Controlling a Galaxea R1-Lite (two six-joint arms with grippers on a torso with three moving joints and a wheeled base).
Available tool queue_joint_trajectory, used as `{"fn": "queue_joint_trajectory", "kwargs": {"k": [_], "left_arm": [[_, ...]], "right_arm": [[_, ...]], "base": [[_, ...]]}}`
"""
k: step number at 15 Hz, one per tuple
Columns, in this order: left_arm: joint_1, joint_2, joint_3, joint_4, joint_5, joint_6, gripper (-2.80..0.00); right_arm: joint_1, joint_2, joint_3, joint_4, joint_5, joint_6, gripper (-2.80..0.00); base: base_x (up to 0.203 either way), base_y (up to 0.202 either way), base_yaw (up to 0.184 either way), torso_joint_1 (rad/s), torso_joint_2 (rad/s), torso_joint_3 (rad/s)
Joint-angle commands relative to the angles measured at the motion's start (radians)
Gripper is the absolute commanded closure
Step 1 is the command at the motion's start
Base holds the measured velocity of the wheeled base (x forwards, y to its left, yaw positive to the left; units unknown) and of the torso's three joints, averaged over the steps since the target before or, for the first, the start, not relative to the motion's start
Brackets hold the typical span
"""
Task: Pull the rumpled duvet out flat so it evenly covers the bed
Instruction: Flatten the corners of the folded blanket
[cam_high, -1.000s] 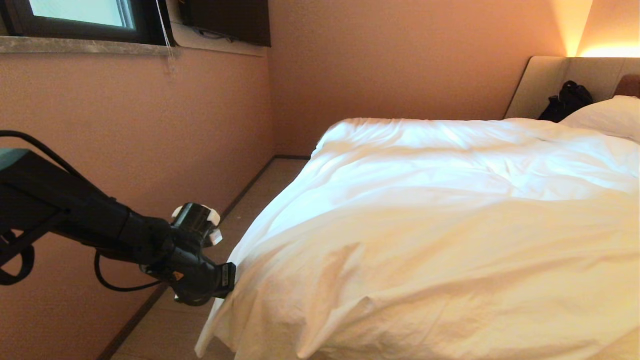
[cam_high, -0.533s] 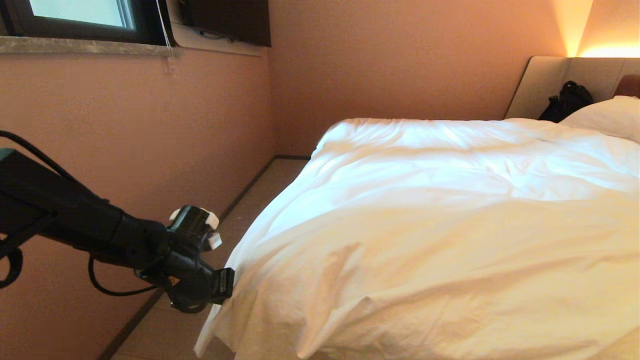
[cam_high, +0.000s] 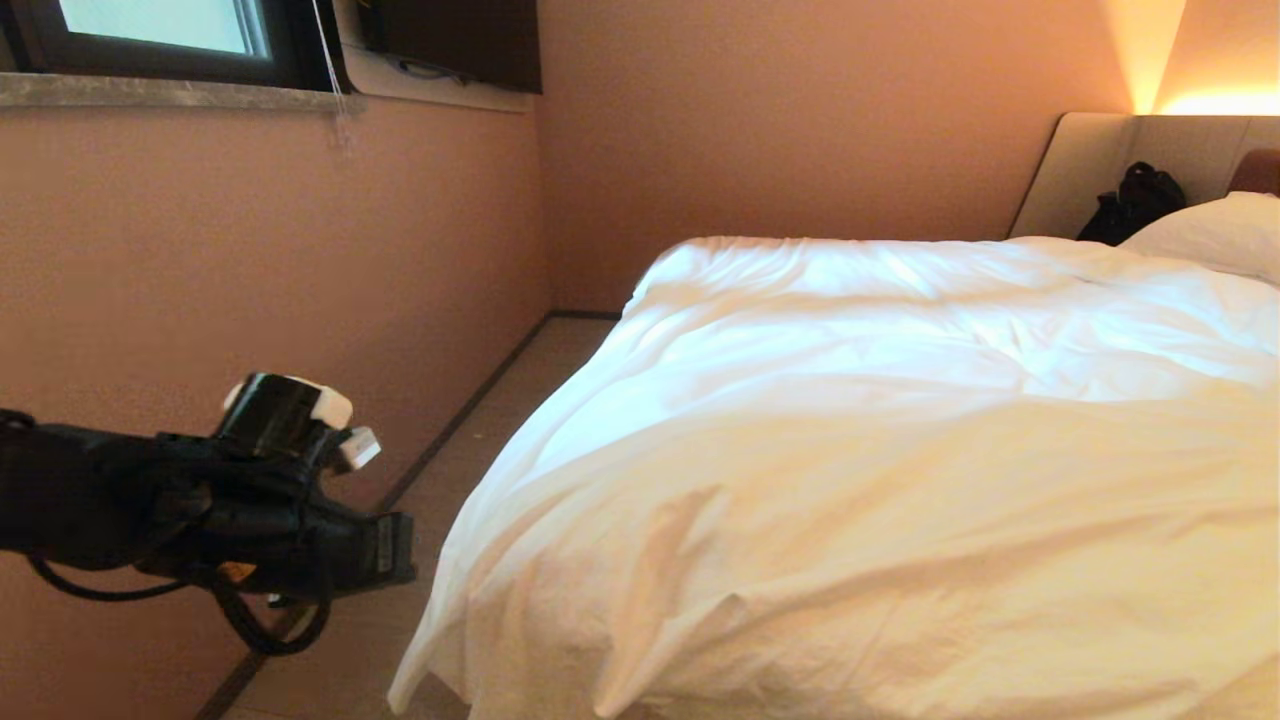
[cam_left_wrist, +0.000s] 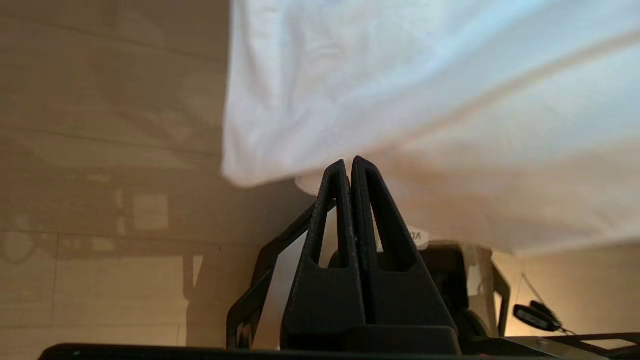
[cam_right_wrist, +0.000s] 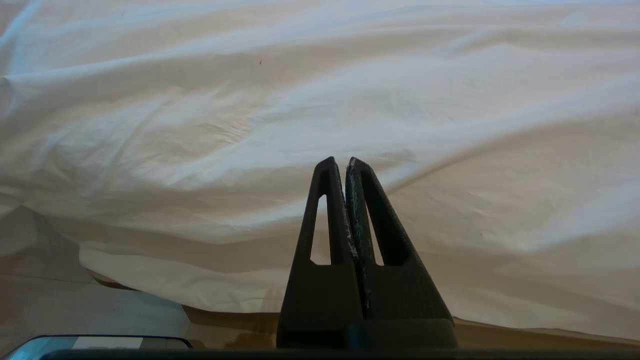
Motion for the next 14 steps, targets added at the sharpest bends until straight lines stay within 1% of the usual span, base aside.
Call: {"fn": "queue_joint_trajectory", "kwargs": {"k": [1, 6, 8, 9, 11, 14], "left_arm": [[0.017, -0.138, 0.041, 0.0, -0.002, -0.003, 0.0], [0.049, -0.469, 0.193, 0.01, -0.005, 0.001, 0.0], [0.054, -0.59, 0.23, 0.062, -0.018, 0.003, 0.0], [0.055, -0.645, 0.237, 0.098, -0.038, 0.003, 0.0], [0.057, -0.745, 0.24, 0.17, -0.083, 0.005, 0.0], [0.056, -0.878, 0.245, 0.25, -0.109, 0.008, 0.0]], "right_arm": [[0.0, 0.001, 0.0, 0.0, 0.0, 0.0, 0.0], [0.0, 0.001, 0.0, 0.0, 0.0, 0.0, 0.0], [0.0, 0.001, 0.0, 0.0, 0.0, 0.0, 0.0], [0.0, 0.001, 0.0, 0.0, 0.0, 0.0, 0.0], [0.0, 0.001, 0.0, 0.002, 0.0, 0.0, 0.0], [0.0, 0.001, 0.0, 0.0, 0.0, 0.0, 0.0]], "base": [[0.0, 0.0, 0.0, 0.0, 0.0, 0.0], [0.0, 0.0, 0.0, 0.0, 0.0, 0.0], [0.0, 0.0, 0.0, 0.0, 0.0, 0.0], [0.0, 0.0, 0.0, 0.0, 0.0, 0.0], [0.0, 0.0, 0.0, 0.0, 0.0, 0.0], [0.0, 0.0, 0.0, 0.0, 0.0, 0.0]]}}
